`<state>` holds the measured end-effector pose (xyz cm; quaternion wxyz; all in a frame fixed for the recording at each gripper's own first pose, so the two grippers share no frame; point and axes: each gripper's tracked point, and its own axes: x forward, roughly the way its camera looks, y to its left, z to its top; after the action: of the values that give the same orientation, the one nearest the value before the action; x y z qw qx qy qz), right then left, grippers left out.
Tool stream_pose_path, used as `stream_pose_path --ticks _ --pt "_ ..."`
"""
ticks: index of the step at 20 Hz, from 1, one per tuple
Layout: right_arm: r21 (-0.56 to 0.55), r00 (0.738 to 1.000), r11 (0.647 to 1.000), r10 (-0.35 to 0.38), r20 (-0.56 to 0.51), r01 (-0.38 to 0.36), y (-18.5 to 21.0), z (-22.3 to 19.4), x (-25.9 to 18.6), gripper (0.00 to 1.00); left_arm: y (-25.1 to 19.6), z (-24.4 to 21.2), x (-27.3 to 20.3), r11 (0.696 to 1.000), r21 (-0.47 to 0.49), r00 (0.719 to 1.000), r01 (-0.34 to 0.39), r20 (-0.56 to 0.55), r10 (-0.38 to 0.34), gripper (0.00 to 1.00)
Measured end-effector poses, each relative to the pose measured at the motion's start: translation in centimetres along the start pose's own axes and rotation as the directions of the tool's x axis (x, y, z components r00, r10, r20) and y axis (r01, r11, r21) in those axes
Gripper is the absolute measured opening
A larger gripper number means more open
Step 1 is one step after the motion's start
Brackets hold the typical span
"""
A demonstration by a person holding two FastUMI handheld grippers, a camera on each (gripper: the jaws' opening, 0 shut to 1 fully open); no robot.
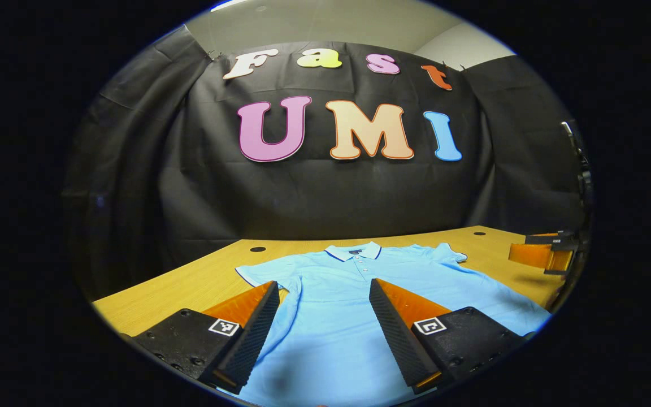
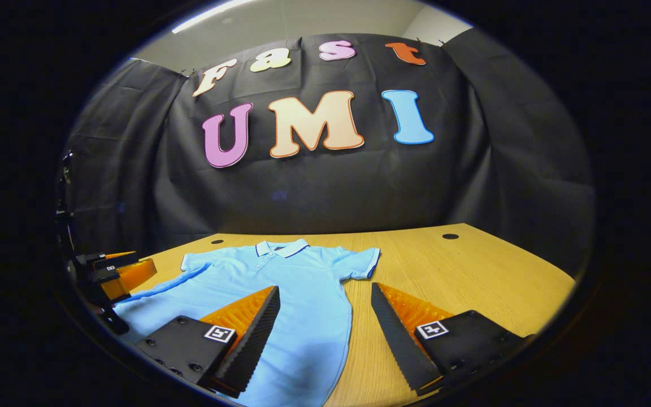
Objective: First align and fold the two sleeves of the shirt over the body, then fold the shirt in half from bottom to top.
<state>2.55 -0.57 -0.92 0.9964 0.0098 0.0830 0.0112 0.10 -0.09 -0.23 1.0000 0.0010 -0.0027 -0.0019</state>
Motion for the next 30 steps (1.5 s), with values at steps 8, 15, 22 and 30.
stream_pose_path --ticks 8,15,22,30 --pt "-0.108 0.994 0.993 0.030 -0.104 -0.041 -0.4 4.3 6.2 0.99 0.0 0.0 0.0 1.000 0.000 1.000 0.000 0.000 0.000 0.95" --pt "-0.087 0.947 0.996 -0.001 -0.321 -0.029 -2.0 1.8 15.5 0.99 0.0 0.0 0.0 1.000 -0.001 1.000 0.000 0.000 0.000 0.95" --pt "-0.098 0.873 0.993 -0.101 -0.477 0.061 -5.3 -2.9 23.4 0.99 0.1 -0.1 0.0 1.000 -0.001 1.000 0.000 0.001 0.000 0.95" --pt "-0.060 0.832 0.992 -0.125 -0.541 0.110 -7.2 -6.5 24.8 0.99 0.0 -0.1 0.0 1.000 -0.001 1.000 0.004 0.001 -0.004 0.95"
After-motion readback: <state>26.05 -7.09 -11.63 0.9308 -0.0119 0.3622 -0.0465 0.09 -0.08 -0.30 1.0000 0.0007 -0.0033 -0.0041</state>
